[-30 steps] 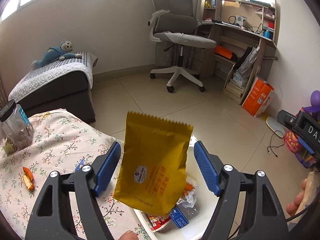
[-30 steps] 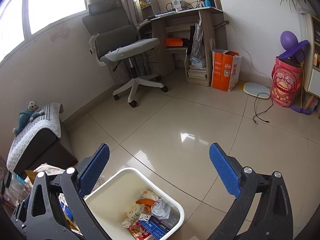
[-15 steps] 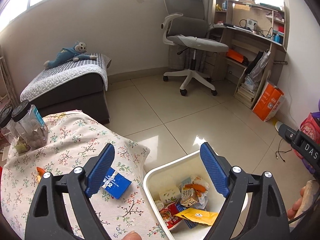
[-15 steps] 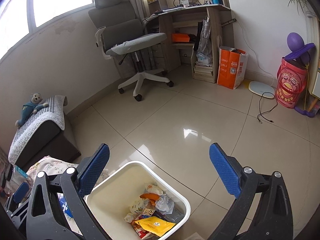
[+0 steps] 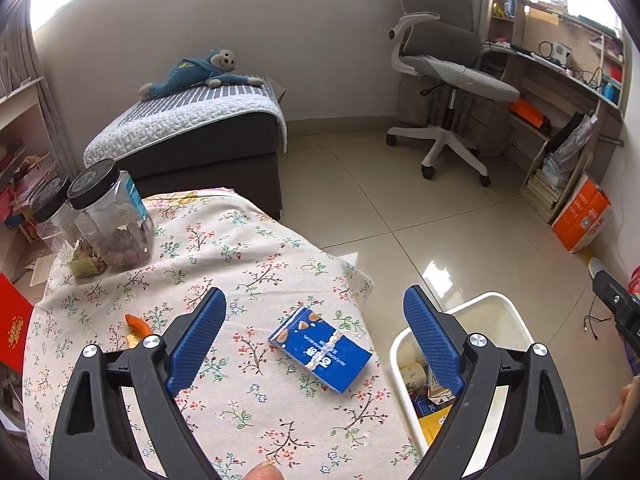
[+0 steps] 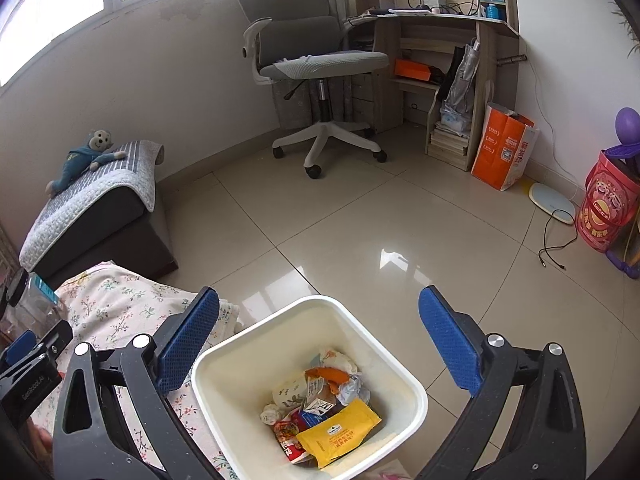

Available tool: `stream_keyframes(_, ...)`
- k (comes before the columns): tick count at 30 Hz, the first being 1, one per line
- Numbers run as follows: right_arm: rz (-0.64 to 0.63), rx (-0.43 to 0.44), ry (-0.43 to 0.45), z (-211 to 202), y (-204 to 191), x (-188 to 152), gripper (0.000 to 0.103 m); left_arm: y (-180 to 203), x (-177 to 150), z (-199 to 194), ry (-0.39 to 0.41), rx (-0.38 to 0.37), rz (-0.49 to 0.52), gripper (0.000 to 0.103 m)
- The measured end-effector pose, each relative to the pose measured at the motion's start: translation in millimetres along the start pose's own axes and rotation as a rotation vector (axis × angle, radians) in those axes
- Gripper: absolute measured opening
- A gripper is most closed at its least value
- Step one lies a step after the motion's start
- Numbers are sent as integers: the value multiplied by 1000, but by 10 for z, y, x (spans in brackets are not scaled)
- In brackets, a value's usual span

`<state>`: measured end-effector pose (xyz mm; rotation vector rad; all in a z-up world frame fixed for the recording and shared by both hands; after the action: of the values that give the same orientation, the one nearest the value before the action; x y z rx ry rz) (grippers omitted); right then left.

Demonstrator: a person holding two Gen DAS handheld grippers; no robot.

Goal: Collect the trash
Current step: 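Move both open tools back toward the table, then grasp the orange peel with the left tool while the right tool grasps the blue biscuit box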

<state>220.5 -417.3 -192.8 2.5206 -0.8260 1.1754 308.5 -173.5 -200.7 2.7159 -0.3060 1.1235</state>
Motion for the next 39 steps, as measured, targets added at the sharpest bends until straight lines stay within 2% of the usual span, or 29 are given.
stream_keyframes(10, -137, 64, -39, 33, -592, -134, 96, -1546, -174, 272, -102, 217, -180, 88)
stream_keyframes(12, -172, 81, -48, 62, -743, -182, 96, -1843, -260, 350, -144, 243, -238, 88)
stream_keyframes(15, -228, 105, -75, 140, -953, -275, 96, -2176, -441, 505, -213, 242, -329, 88)
stream_keyframes(19, -310, 135, -115, 228, -1198, -424, 96, -2414, -695, 730, -289, 236, -411, 88)
stream_keyframes(25, -428, 179, -154, 357, -1518, -616, 96, -2413, -891, 1022, -342, 240, -426, 88)
stream_keyframes(28, -493, 222, -184, 457, -1722, -736, 96, -2370, -916, 1095, -352, 263, -376, 75)
stream_keyframes(29, -522, 237, -195, 491, -1797, -788, 96, -2327, -893, 1092, -339, 259, -338, 62)
stream_keyframes(32, -632, 291, -220, 561, -2064, -979, 96, -2181, -837, 1076, -335, 249, -220, 33)
stream_keyframes(35, -740, 336, -242, 597, -2326, -1186, 96, -2133, -793, 1037, -339, 209, -187, 20)
stream_keyframes(39, -836, 345, -279, 682, -2564, -1382, 96, -2250, -696, 828, -334, 137, -253, 18)
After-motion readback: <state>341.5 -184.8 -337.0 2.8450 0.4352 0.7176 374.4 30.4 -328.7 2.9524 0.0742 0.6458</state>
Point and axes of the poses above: each gripper's, at about its wrist camera, not at the fingertips, and z roughly the way its jaws point, y to its right, x to its top, the point moved 7 cm from there along z, roughly the way its jaws point, and after that the axes turned 6 degrees about -x, right-handed, at the moved point
